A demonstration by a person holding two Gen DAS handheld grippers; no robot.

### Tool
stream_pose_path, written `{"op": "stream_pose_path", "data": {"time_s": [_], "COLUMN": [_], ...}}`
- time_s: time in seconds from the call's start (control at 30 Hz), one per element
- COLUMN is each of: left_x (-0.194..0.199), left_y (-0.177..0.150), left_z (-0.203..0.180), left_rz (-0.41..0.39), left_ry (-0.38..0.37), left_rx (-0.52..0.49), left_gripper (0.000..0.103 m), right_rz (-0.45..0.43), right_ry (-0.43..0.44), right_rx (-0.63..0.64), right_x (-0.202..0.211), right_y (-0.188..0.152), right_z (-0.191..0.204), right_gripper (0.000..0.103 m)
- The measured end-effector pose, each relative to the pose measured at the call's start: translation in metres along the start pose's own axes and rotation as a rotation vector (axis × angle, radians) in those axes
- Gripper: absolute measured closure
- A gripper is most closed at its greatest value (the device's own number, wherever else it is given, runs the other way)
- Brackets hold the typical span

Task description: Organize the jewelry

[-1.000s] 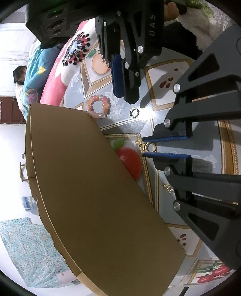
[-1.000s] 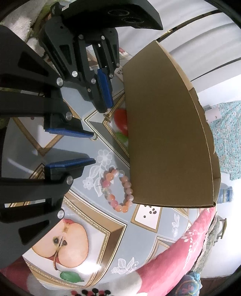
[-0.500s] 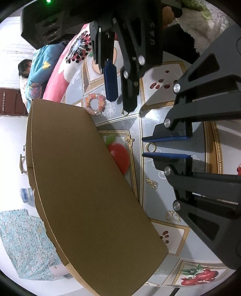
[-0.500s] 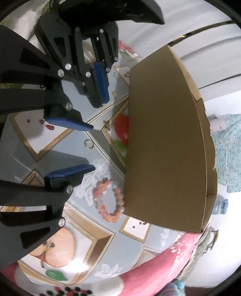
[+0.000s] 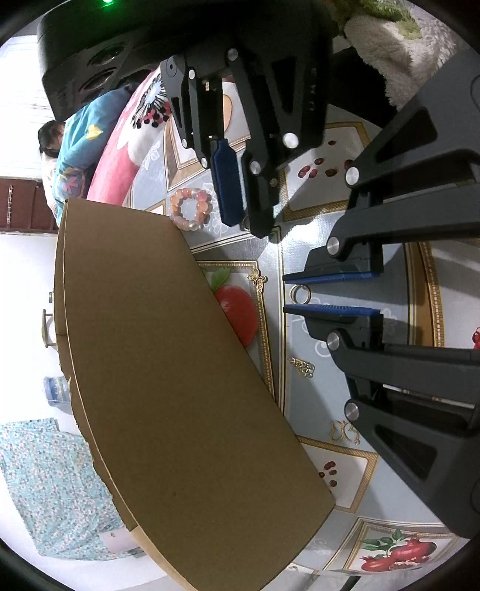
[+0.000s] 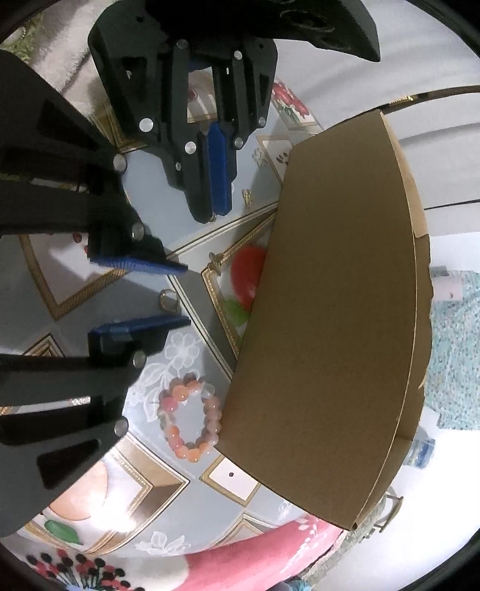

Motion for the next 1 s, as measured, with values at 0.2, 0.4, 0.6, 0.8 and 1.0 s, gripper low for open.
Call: {"op": "stream_pose_path", "data": {"time_s": [0.2, 0.4, 0.6, 0.8, 1.0], "left_x": [0.0, 0.0, 0.001, 0.002, 0.002], "left_y": [0.0, 0.0, 0.0, -0.001, 0.0], "left_z": [-0.001, -0.001, 0.0, 0.002, 0.005], "left_rz": [-0.002, -0.009, -0.022, -0.032, -0.029], "left_ry": [0.01, 0.012, 0.004, 0.007, -0.002], "left_rx": [-0.015, -0.015, -0.003, 0.003, 0.019], "left_gripper": [0.093, 0.094, 0.095, 0.098, 0.098], "right_rz": [-0.011, -0.016, -0.024, -0.046, -0.015], "right_ry": [0.01, 0.016, 0.016, 0.017, 0.045], "right_rx": [-0.034, -0.083, -0.107, -0.13, -0.136], "right_x": [0.001, 0.004, 0.013, 0.021, 0.018], "right_y": [0.002, -0.001, -0.004, -0.001, -0.003], "right_z": [0.0, -0.004, -0.016, -0.025, -0.023], "right_gripper": [0.092, 0.098, 0.099, 0.099, 0.094]}}
Point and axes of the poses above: each gripper's, at about its wrist camera, not at the fingertips, and x roughly against the way its jaws point, z to its left, y to its top, the point moved 8 cm from there along -x, roughly the way its jaws point, and after that the axes turned 14 degrees about -y, right-handed, at the moved point
